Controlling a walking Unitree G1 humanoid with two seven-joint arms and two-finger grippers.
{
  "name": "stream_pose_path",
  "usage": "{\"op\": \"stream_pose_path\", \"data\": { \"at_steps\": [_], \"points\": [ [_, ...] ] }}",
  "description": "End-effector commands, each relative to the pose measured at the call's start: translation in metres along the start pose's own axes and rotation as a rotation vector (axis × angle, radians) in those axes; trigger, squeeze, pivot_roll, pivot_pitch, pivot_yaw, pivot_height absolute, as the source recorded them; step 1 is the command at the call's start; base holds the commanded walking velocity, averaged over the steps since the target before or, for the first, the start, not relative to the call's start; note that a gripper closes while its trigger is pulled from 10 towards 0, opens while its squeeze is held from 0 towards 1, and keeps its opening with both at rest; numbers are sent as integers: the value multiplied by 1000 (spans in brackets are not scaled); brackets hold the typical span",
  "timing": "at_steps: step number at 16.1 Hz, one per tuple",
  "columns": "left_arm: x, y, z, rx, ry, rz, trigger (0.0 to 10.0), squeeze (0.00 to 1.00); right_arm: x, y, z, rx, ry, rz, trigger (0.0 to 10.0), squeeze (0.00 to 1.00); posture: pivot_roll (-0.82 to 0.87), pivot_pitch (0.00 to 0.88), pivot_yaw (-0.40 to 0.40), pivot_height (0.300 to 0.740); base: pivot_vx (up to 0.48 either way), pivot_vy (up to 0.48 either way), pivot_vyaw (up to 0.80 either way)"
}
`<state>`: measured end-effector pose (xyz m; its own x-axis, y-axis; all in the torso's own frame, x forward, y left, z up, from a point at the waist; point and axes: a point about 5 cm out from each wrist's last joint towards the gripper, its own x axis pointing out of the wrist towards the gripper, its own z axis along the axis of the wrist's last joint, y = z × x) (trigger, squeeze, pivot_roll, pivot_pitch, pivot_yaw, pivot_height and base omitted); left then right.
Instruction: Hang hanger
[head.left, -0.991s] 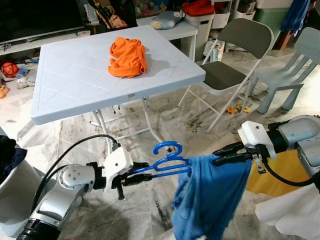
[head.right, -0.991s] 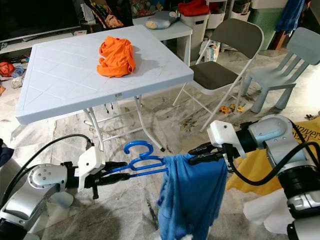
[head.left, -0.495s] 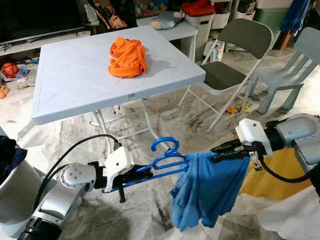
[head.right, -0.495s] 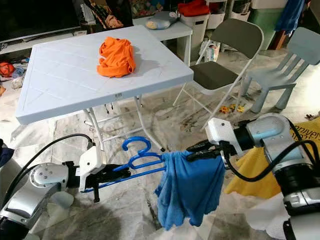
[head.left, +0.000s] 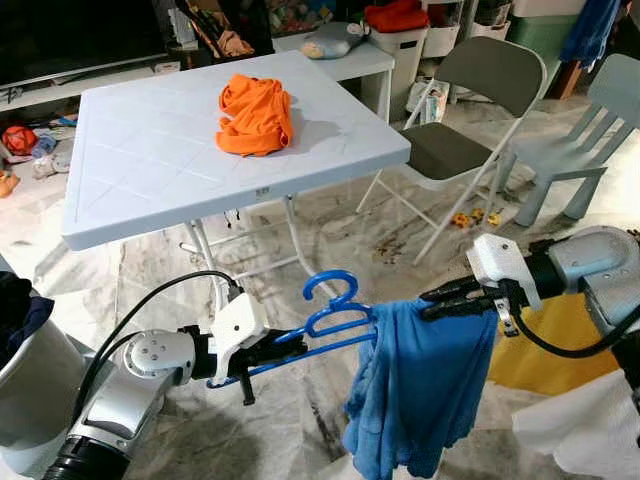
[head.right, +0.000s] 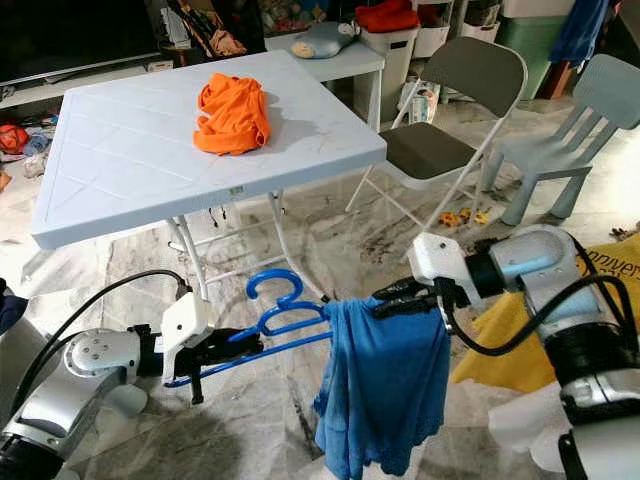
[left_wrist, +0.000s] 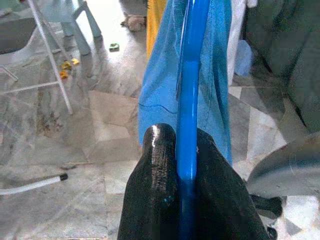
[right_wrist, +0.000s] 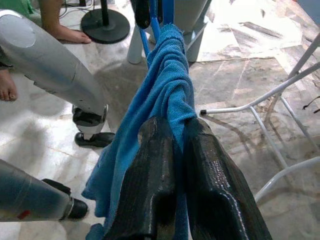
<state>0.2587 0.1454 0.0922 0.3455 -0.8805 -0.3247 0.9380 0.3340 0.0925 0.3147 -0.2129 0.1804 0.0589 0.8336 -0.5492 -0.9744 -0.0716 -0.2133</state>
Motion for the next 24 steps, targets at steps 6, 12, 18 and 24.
{"op": "stream_pose_path", "data": {
  "at_steps": [6,12,18,24],
  "points": [
    [-1,3,2,8,-33,48,0,0,0,-13,9,26,-16,-30,10000,980,-82,0,37,740,0,0,0],
    [-5,2,-2,-69,-100,151,0,0,5,-25,6,67,-8,-131,10000,1000,-81,0,22,740,0,0,0],
    [2,1,-5,-152,-166,278,0,0,8,-50,12,-3,18,-388,10000,1000,-79,0,17,740,0,0,0],
    [0,19,-3,-215,-211,395,0,0,9,-64,-1,70,36,-702,10000,1000,-81,0,20,740,0,0,0]
  ]
}}
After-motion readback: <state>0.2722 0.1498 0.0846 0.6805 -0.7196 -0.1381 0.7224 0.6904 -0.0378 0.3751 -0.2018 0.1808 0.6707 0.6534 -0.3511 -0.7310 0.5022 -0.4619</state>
